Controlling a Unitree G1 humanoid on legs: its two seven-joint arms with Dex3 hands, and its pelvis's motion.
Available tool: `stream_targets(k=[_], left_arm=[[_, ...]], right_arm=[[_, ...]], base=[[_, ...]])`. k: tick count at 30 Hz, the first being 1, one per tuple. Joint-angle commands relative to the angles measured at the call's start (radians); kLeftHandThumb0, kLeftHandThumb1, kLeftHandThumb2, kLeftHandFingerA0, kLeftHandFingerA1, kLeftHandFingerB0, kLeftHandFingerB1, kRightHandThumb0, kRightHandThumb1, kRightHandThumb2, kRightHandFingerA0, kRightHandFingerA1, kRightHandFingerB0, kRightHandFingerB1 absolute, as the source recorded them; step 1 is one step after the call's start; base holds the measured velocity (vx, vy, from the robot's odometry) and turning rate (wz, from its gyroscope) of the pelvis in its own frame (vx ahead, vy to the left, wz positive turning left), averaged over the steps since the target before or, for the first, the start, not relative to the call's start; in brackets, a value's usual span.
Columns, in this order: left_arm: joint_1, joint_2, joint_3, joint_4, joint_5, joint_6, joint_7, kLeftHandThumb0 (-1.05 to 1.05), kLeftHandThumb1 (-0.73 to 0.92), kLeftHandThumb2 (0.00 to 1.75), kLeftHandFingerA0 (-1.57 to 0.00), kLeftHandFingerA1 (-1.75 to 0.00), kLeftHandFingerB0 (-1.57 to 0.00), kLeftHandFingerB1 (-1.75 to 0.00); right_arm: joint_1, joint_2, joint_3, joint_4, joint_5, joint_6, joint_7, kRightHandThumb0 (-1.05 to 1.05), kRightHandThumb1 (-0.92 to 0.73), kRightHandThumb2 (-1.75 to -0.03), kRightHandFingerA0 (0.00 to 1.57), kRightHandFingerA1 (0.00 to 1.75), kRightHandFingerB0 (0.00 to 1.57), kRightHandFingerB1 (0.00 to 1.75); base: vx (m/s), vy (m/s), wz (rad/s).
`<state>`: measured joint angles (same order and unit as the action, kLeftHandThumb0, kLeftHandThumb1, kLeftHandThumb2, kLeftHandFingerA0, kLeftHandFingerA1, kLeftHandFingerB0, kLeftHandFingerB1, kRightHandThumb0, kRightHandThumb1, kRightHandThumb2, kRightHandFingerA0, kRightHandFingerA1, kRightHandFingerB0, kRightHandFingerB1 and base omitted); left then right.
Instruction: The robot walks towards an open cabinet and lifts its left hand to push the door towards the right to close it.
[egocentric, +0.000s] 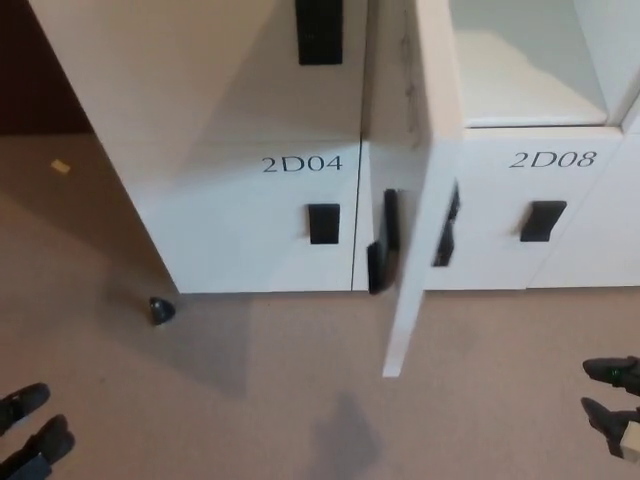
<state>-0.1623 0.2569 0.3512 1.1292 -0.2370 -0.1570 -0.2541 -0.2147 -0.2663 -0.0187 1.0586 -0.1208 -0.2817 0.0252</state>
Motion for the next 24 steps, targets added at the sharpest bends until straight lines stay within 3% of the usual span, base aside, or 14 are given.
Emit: stream_targets(k=[1,9,24], left_arm=[[0.018,0.009,-0.001,0.005,0.012,-0.039,0.015,-0.33,0.53,0.56,-0.63,-0.47,-0.57,-0.45],[0.016,0.012,-0.008,0.014,0.014,-0.049,0.013,-0.33,0.55,0.56,-0.65,-0.47,-0.57,-0.44],[0.016,0.01,-0.021,0.013,0.018,-0.06,0.03,-0.34,0.54,0.56,-0.66,-0.48,-0.58,-0.45]], right_arm=[[0.004,-0.01,0.011,0.007,-0.015,0.005,-0.01,-0.38,-0.67,-0.6,0.71,0.46,0.54,0.4],[0.003,-0.01,0.015,0.005,-0.013,0.007,-0.011,-0.39,-0.65,-0.58,0.72,0.47,0.54,0.4],[-0.004,-0.014,0.025,0.001,-0.024,-0.001,-0.009,-0.37,-0.66,-0.58,0.72,0.46,0.56,0.41]], base=[[0.23,0.007,-0.31],[0.24,0.196,-0.07],[0.06,-0.033,0.02]])
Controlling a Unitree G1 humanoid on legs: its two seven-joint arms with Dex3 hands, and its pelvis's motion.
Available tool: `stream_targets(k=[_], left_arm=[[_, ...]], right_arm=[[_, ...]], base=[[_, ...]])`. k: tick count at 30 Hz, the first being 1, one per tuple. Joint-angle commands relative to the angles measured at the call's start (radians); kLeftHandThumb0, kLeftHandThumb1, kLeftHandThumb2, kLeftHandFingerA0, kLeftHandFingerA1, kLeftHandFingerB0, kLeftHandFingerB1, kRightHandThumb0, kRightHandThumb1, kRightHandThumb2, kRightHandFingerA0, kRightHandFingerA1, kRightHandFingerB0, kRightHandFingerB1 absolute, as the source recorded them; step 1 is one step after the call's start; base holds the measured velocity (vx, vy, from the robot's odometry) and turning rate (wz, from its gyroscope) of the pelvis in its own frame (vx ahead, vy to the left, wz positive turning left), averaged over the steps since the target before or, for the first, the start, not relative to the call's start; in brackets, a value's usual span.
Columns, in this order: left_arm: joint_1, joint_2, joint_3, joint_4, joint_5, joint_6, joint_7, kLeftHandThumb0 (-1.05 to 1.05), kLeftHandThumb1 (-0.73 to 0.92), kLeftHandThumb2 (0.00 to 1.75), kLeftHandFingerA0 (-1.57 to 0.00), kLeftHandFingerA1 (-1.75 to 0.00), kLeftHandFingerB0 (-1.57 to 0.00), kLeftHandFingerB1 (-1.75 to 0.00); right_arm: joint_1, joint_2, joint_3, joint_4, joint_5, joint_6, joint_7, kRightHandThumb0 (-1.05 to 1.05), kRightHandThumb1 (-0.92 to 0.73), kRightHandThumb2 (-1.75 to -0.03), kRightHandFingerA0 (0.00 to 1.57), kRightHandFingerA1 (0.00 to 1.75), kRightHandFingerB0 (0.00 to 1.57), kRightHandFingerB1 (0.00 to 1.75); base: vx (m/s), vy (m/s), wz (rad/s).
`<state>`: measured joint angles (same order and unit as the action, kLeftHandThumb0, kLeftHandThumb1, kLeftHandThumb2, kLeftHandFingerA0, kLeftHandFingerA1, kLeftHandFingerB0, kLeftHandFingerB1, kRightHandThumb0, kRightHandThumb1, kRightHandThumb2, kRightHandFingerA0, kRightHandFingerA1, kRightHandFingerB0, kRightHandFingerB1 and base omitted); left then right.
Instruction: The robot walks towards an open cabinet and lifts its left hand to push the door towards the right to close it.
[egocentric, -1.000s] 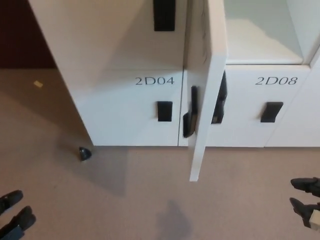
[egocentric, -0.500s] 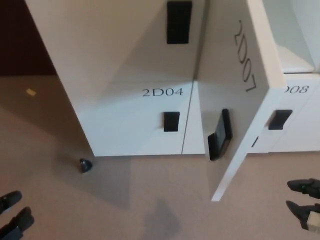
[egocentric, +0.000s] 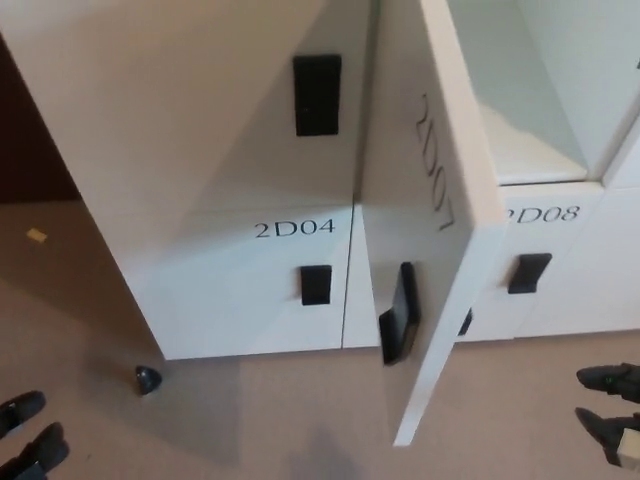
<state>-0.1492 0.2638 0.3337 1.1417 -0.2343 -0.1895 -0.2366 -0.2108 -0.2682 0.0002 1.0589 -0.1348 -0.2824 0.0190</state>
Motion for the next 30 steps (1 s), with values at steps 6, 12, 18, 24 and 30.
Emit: stream_targets(k=[6,12,18,24,30], left_arm=[[0.001,0.004,-0.006,0.003,0.014,-0.029,0.011,-0.34,0.54,0.56,-0.67,-0.48,-0.58,-0.45],[0.0,0.008,-0.012,0.004,0.02,-0.036,0.018,-0.34,0.54,0.56,-0.7,-0.49,-0.59,-0.45],[-0.005,0.009,-0.011,0.01,0.019,-0.034,0.019,-0.37,0.54,0.55,-0.7,-0.48,-0.6,-0.44],[0.004,0.007,-0.012,0.01,0.017,-0.036,0.015,-0.32,0.53,0.55,-0.69,-0.49,-0.59,-0.45],[-0.003,0.008,-0.014,0.003,0.018,-0.028,0.018,-0.33,0.55,0.56,-0.69,-0.49,-0.59,-0.45]], right_arm=[[-0.018,-0.013,0.014,0.002,-0.017,0.006,-0.001,-0.37,-0.66,-0.58,0.72,0.46,0.57,0.41],[-0.03,-0.011,0.022,0.007,-0.022,0.015,0.0,-0.35,-0.67,-0.58,0.7,0.46,0.57,0.41],[-0.036,-0.013,0.024,0.021,-0.021,0.003,0.004,-0.37,-0.64,-0.6,0.69,0.48,0.55,0.42],[-0.025,-0.016,0.03,0.018,-0.027,0.002,-0.005,-0.38,-0.64,-0.59,0.7,0.47,0.56,0.41],[-0.031,-0.016,0.033,0.017,-0.03,0.006,-0.007,-0.39,-0.64,-0.61,0.71,0.48,0.56,0.42]], base=[[0.15,-0.232,-0.02],[0.14,-0.069,-0.07],[0.11,0.023,-0.2],[0.1,0.07,0.01],[0.04,-0.007,0.02]])
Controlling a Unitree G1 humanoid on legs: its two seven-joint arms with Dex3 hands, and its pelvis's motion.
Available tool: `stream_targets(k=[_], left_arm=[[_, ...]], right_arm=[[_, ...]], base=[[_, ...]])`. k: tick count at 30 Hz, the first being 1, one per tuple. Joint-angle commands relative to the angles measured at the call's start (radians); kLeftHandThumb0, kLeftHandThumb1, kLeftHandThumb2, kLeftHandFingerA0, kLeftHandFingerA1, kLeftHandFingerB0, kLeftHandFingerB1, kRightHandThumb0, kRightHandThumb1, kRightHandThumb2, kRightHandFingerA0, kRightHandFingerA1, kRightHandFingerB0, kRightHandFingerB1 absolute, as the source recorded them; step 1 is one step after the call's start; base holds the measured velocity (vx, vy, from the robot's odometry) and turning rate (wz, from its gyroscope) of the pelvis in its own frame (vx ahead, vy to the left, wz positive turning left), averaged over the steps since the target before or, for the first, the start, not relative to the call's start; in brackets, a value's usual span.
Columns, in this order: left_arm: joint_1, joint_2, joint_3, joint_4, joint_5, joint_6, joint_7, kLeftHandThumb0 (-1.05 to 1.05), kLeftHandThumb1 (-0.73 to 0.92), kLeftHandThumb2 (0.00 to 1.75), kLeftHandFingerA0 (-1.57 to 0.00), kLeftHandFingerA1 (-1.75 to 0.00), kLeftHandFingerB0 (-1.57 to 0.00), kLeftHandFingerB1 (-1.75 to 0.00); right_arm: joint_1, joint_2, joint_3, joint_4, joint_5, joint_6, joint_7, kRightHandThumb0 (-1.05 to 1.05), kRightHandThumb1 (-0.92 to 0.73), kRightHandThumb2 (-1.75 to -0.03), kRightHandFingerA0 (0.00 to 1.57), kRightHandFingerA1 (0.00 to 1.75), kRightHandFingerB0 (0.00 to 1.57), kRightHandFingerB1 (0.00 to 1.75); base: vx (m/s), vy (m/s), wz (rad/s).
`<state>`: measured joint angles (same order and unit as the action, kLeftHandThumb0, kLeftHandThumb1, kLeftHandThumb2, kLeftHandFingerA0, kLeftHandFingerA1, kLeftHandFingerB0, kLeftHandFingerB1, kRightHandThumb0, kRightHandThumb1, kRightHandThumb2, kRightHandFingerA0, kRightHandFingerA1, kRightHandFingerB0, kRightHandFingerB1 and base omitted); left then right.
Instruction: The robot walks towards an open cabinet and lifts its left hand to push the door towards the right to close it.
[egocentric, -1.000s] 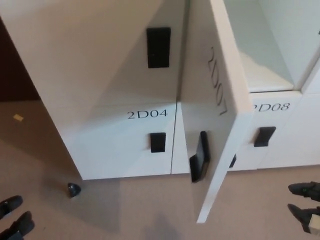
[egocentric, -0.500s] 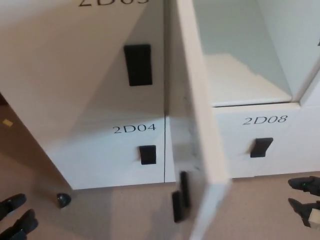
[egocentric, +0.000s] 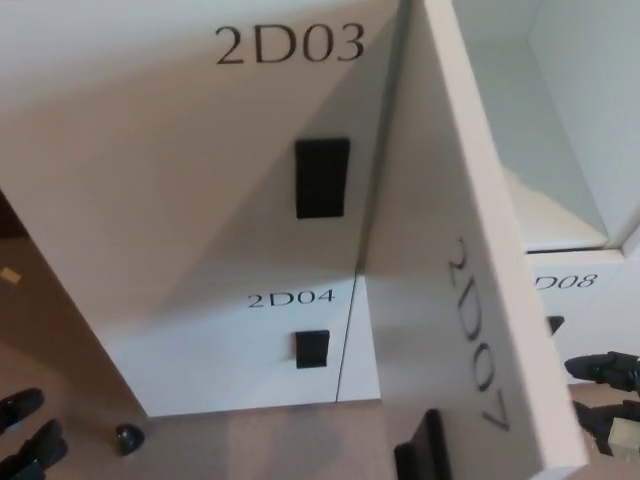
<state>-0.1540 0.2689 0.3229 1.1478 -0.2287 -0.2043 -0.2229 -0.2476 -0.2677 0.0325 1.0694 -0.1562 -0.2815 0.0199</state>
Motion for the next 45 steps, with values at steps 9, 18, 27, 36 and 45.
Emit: stream_targets(k=[9,18,27,36,45], left_arm=[[-0.001,0.005,-0.01,-0.003,0.023,-0.032,0.002,-0.39,0.52,0.55,-0.71,-0.49,-0.6,-0.45],[0.001,0.006,-0.025,-0.01,0.044,-0.055,0.016,-0.32,0.56,0.56,-0.72,-0.49,-0.59,-0.45],[0.026,-0.007,-0.041,-0.059,0.052,-0.074,0.021,-0.34,0.54,0.55,-0.74,-0.48,-0.61,-0.43],[0.036,0.001,-0.039,-0.078,0.046,-0.077,0.017,-0.36,0.54,0.55,-0.73,-0.47,-0.6,-0.43],[0.062,-0.003,-0.041,-0.094,0.054,-0.093,0.019,-0.4,0.52,0.56,-0.72,-0.48,-0.6,-0.43]], right_arm=[[-0.007,-0.018,0.002,0.006,-0.005,0.006,0.0,-0.35,-0.66,-0.6,0.69,0.47,0.57,0.42],[-0.025,-0.015,0.007,0.006,-0.009,0.015,0.0,-0.4,-0.65,-0.6,0.69,0.47,0.56,0.42],[-0.03,-0.012,0.007,-0.023,-0.005,-0.006,0.005,-0.4,-0.64,-0.6,0.7,0.48,0.56,0.42],[-0.038,-0.018,-0.003,-0.053,0.007,0.003,0.021,-0.4,-0.64,-0.6,0.71,0.49,0.56,0.43],[-0.013,-0.027,-0.013,-0.087,0.012,0.02,0.028,-0.4,-0.64,-0.6,0.71,0.48,0.56,0.42]], base=[[-0.01,-0.179,-0.01],[-0.01,0.044,-0.13],[0.01,0.107,0.1],[0.0,0.0,0.0],[0.0,0.0,0.0]])
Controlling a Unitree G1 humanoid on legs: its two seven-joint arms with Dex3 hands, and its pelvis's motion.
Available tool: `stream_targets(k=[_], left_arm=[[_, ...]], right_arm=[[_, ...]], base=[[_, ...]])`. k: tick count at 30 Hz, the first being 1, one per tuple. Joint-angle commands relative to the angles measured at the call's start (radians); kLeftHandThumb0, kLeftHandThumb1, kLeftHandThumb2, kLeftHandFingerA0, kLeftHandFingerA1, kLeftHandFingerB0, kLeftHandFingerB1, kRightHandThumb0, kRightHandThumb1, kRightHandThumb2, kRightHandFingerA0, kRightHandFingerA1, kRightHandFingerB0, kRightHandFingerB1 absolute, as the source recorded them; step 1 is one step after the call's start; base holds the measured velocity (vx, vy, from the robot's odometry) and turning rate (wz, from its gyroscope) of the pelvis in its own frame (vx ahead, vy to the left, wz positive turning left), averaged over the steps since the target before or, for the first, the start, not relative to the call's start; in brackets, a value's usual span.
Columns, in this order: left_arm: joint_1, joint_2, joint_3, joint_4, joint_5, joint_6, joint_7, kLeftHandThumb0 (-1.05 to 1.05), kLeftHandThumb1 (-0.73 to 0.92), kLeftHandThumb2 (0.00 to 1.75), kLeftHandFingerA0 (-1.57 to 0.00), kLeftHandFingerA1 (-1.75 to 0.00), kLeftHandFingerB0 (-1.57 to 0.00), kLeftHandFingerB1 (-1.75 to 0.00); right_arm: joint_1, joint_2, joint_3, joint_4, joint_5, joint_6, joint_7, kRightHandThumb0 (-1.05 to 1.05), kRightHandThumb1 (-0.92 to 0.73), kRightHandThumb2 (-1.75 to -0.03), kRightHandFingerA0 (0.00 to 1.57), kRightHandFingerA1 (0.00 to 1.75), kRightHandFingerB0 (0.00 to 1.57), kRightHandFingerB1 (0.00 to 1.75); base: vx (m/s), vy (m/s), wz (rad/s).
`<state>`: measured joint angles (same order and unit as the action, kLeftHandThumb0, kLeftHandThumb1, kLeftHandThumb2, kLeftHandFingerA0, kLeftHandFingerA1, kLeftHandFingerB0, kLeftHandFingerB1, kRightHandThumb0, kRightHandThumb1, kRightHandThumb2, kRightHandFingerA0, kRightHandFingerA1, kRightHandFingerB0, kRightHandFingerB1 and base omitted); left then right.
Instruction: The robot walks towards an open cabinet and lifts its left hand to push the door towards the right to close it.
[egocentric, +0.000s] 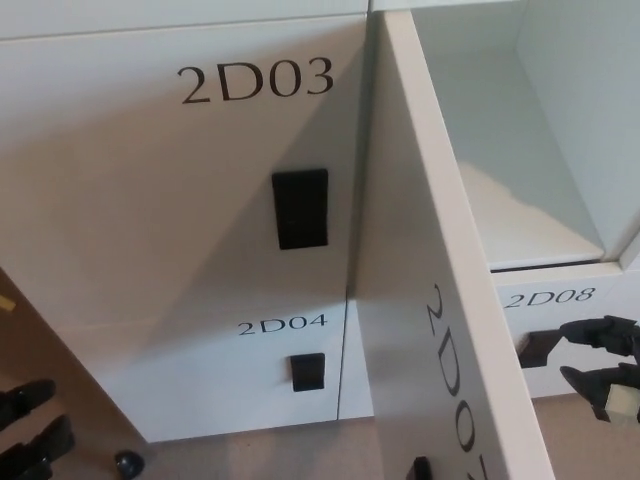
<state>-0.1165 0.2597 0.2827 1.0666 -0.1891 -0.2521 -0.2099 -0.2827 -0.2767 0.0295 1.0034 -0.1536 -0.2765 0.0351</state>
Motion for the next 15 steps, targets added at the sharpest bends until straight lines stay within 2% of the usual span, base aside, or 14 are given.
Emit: stream_targets(k=[1,4,5,6,7,9,10,12,13,15], left_arm=[[0.03,0.005,-0.004,-0.016,0.018,-0.054,0.004,-0.4,0.52,0.56,-0.72,-0.48,-0.6,-0.43],[0.043,-0.001,-0.012,-0.03,0.026,-0.07,-0.001,-0.37,0.52,0.56,-0.74,-0.47,-0.63,-0.44],[0.069,-0.015,-0.025,-0.06,0.035,-0.098,-0.01,-0.47,0.47,0.57,-0.73,-0.48,-0.61,-0.44],[0.088,-0.025,-0.035,-0.082,0.041,-0.118,-0.016,-0.47,0.47,0.57,-0.73,-0.48,-0.61,-0.44],[0.122,-0.042,-0.052,-0.134,0.048,-0.145,-0.028,-0.48,0.42,0.84,-0.69,-0.63,-0.51,-0.54],[0.159,-0.059,-0.071,-0.196,0.053,-0.167,-0.039,-0.48,0.42,0.84,-0.69,-0.63,-0.51,-0.54],[0.182,-0.074,-0.09,-0.26,0.057,-0.176,-0.043,-0.57,0.47,0.6,-0.76,-0.48,-0.65,-0.45],[0.198,-0.083,-0.102,-0.305,0.059,-0.179,-0.044,-0.57,0.47,0.6,-0.76,-0.48,-0.65,-0.45],[0.249,-0.107,-0.162,-0.459,0.086,-0.192,-0.058,-0.61,0.49,0.63,-0.76,-0.49,-0.61,-0.45],[0.262,-0.111,-0.177,-0.495,0.093,-0.192,-0.06,-0.61,0.49,0.63,-0.76,-0.49,-0.61,-0.45]], right_arm=[[0.025,-0.018,-0.011,-0.025,0.009,0.017,0.012,-0.4,-0.64,-0.6,0.71,0.48,0.56,0.42],[0.031,-0.02,-0.012,-0.032,0.012,0.013,0.018,-0.38,-0.64,-0.59,0.71,0.48,0.56,0.42],[0.041,-0.023,-0.011,-0.036,0.008,0.005,0.015,-0.39,-0.64,-0.59,0.7,0.48,0.57,0.43],[0.048,-0.025,-0.01,-0.04,0.005,0.0,0.012,-0.39,-0.64,-0.59,0.7,0.48,0.57,0.43],[0.061,-0.031,-0.006,-0.054,-0.003,0.004,0.005,-0.41,-0.65,-0.6,0.69,0.47,0.56,0.42],[0.075,-0.037,-0.001,-0.072,-0.012,0.014,-0.002,-0.41,-0.65,-0.6,0.69,0.47,0.56,0.42],[0.092,-0.045,-0.005,-0.096,-0.011,0.019,-0.001,-0.41,-0.64,-0.59,0.68,0.47,0.55,0.41],[0.104,-0.05,-0.009,-0.113,-0.008,0.022,0.002,-0.41,-0.64,-0.59,0.68,0.47,0.55,0.41],[0.167,-0.073,-0.028,-0.21,-0.006,0.068,-0.004,-0.42,-0.64,-0.6,0.69,0.47,0.54,0.41],[0.183,-0.079,-0.032,-0.236,-0.006,0.083,-0.007,-0.42,-0.64,-0.6,0.69,0.47,0.54,0.41]], base=[[0.0,0.0,0.0],[0.0,0.0,0.0],[0.0,0.0,0.0],[0.0,0.0,0.0],[0.0,0.0,0.0],[0.0,0.0,0.0],[0.0,0.0,0.0],[0.0,0.0,0.0],[0.0,0.0,0.0],[0.0,0.0,0.0]])
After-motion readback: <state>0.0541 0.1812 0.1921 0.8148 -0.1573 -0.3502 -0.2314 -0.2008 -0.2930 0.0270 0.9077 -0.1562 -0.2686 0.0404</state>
